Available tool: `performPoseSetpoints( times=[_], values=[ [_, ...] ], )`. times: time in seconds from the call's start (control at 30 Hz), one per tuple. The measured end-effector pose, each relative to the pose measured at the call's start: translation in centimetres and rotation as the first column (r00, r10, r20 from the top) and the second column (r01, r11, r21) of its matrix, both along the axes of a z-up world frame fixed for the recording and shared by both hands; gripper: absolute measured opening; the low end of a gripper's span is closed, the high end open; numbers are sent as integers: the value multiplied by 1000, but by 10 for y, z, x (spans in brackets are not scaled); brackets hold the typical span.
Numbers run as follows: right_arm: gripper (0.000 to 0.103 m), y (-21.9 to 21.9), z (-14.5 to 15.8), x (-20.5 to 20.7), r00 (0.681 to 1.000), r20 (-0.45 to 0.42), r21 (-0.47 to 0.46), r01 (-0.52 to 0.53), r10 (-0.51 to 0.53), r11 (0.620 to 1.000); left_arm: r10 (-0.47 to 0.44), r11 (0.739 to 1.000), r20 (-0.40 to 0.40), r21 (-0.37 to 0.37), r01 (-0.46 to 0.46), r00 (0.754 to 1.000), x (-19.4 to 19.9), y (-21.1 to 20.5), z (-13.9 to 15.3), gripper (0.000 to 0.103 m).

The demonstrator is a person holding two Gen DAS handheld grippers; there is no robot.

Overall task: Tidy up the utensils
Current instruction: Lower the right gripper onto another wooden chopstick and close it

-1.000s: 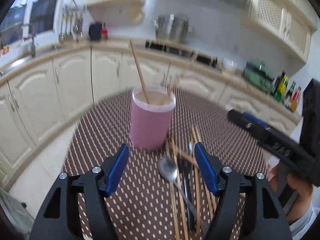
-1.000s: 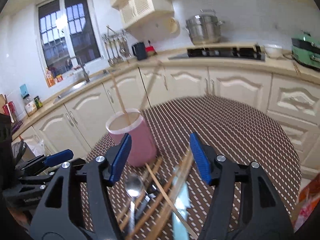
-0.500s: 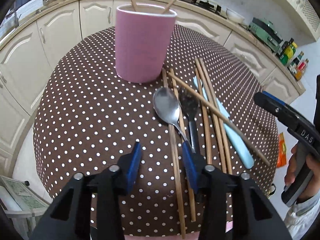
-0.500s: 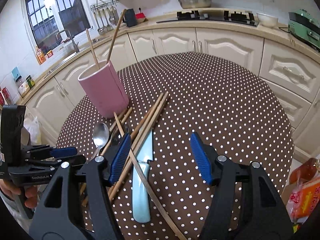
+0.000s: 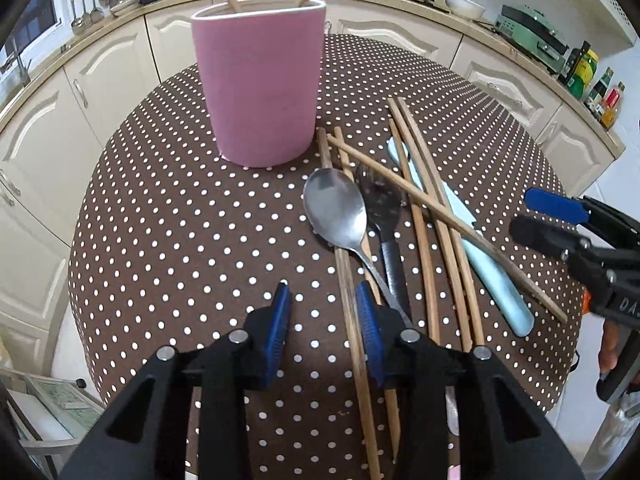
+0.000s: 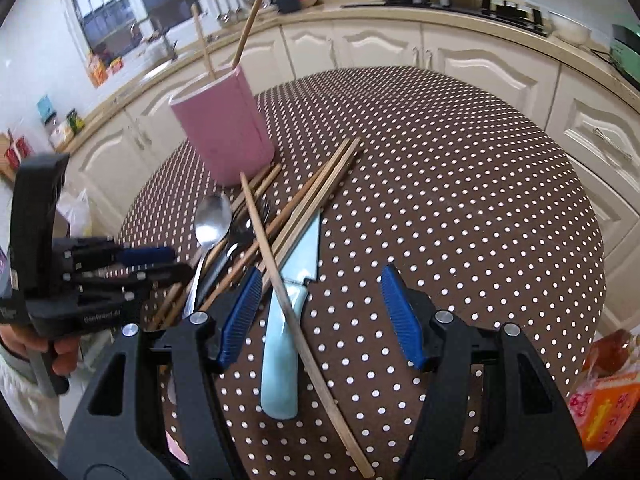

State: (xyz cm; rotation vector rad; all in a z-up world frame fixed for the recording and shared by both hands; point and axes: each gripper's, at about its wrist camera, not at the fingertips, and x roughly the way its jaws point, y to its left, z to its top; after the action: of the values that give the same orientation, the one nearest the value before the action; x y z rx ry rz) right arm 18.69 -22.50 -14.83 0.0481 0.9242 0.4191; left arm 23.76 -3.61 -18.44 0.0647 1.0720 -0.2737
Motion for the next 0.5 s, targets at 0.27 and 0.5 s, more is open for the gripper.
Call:
performPoseSetpoints(
  times=[0.27,0.5],
  values=[
    [44,18,-9,3,994,-67,-40,-91,88,995,-8,1000,15,27,7,1000,15,-17,-5,6],
    [11,17,-14,8,994,-89,-57,-67,62,996,26,999,8,-46,-25,1000,6,-4,-7,6]
  ],
)
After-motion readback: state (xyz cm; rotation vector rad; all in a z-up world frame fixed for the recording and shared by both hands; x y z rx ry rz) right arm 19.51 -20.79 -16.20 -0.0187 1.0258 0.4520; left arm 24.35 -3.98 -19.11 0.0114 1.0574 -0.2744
